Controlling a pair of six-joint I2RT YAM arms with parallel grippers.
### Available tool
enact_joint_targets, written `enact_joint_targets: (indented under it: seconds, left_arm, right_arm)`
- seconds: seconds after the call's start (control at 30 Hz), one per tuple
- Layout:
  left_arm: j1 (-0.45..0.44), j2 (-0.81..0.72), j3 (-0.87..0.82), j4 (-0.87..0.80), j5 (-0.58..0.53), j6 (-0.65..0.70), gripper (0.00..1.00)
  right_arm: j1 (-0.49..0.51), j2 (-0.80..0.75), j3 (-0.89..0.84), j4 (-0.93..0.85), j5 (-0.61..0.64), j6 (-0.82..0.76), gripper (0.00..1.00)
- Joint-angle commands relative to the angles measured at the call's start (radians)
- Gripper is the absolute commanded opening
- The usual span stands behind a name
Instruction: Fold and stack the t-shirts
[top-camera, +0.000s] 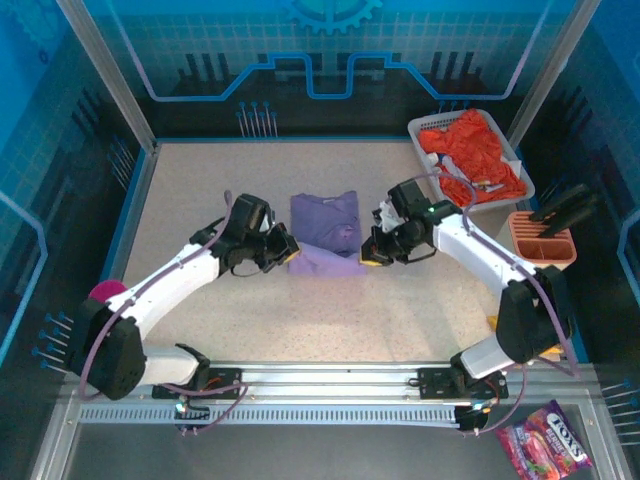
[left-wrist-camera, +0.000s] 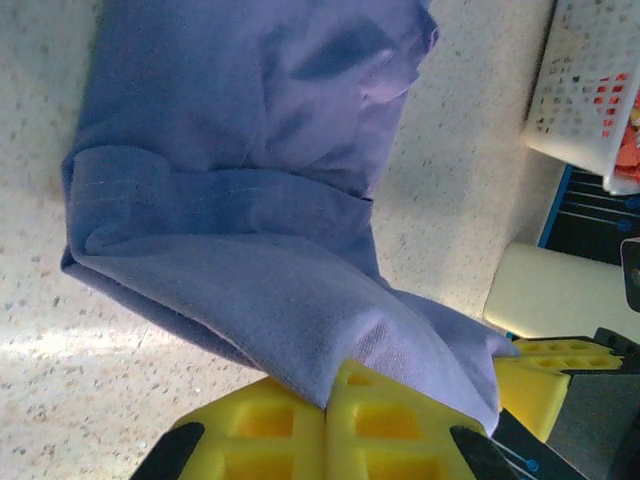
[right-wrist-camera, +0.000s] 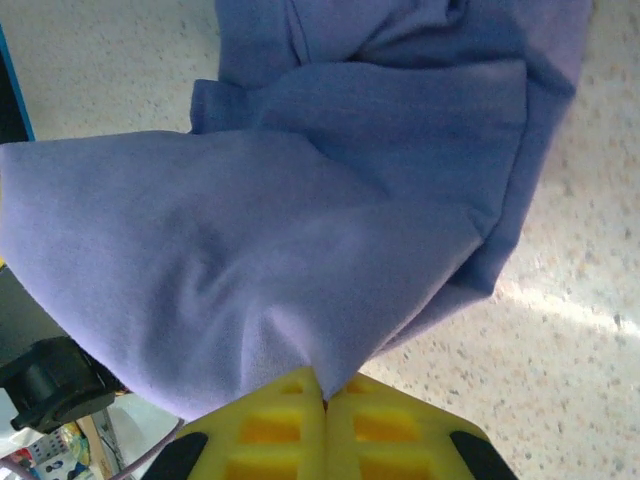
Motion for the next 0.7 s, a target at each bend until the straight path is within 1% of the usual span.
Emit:
enact_joint_targets:
  seconds: [0.0, 0.1, 0.2, 0.3, 0.4, 0.67]
  left_arm:
    - [0.034, 0.061, 0.096, -0.023, 0.071, 0.073, 0.0]
    - [0.056, 0.117, 0.16, -0.015, 0.101, 0.086, 0.0]
    - [0.075, 0.174, 0.215, -0.009, 0.114, 0.102, 0.0]
    - [0.105, 0.237, 0.261, 0.011, 0.129, 0.112, 0.0]
    - [0.134, 0.301, 0.3, 0.032, 0.155, 0.11, 0.0]
    - [0.176, 0.451, 0.369, 0.085, 0.166, 0.101, 0.0]
  right_arm:
    - [-0.025, 0.068, 0.102, -0.053, -0.019, -0.055, 0.0]
    - [-0.035, 0.131, 0.207, -0.105, 0.01, -0.088, 0.0]
    - [-0.06, 0.179, 0.272, -0.104, -0.028, -0.087, 0.0]
    - [-0.074, 0.236, 0.347, -0.124, -0.035, -0.1, 0.0]
    - [-0.098, 0.291, 0.402, -0.128, -0.047, -0.106, 0.0]
    - [-0.139, 0.452, 0.506, -0.107, -0.09, -0.1, 0.0]
